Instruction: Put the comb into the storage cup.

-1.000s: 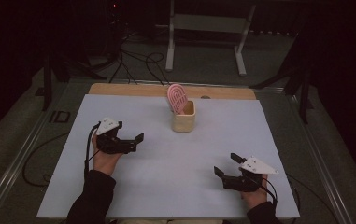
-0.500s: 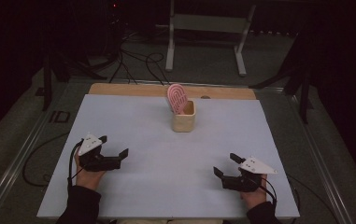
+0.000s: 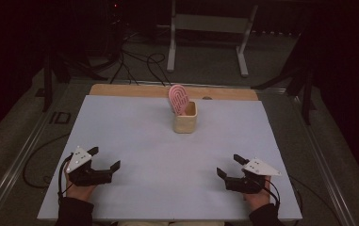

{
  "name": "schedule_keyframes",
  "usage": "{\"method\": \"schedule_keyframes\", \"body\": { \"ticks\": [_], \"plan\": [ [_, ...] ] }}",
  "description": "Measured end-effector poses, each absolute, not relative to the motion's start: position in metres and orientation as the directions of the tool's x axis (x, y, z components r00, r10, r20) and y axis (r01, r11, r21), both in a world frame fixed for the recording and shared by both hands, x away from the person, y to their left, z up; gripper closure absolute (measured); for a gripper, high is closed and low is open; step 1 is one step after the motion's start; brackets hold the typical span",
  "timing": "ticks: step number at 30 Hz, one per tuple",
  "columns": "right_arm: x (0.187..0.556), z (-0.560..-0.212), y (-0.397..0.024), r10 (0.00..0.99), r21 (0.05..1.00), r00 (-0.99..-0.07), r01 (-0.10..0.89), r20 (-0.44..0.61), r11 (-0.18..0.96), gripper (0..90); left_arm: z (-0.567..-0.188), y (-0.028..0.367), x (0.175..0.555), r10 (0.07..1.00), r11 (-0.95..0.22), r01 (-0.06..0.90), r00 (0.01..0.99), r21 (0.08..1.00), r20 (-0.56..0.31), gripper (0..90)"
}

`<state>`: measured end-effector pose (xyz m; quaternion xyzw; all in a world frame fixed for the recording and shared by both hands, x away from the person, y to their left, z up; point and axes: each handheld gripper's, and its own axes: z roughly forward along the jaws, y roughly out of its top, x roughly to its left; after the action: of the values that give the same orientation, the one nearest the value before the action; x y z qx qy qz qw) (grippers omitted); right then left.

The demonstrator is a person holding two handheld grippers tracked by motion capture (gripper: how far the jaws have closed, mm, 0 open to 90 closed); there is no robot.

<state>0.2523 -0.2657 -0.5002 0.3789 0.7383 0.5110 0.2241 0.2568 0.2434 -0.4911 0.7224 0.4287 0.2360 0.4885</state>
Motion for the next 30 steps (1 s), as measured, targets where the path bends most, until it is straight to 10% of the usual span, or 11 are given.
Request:
{"method": "schedule_keyframes", "body": {
  "ticks": [30],
  "plan": [
    [0.253,-0.495,-0.286,0.823,0.943,-0.567,0.290,0.034,0.161,9.5,-0.490,0.252,0.237,0.897,-0.168,0.308,0.443,0.936,0.015,0.3]
  ]
}}
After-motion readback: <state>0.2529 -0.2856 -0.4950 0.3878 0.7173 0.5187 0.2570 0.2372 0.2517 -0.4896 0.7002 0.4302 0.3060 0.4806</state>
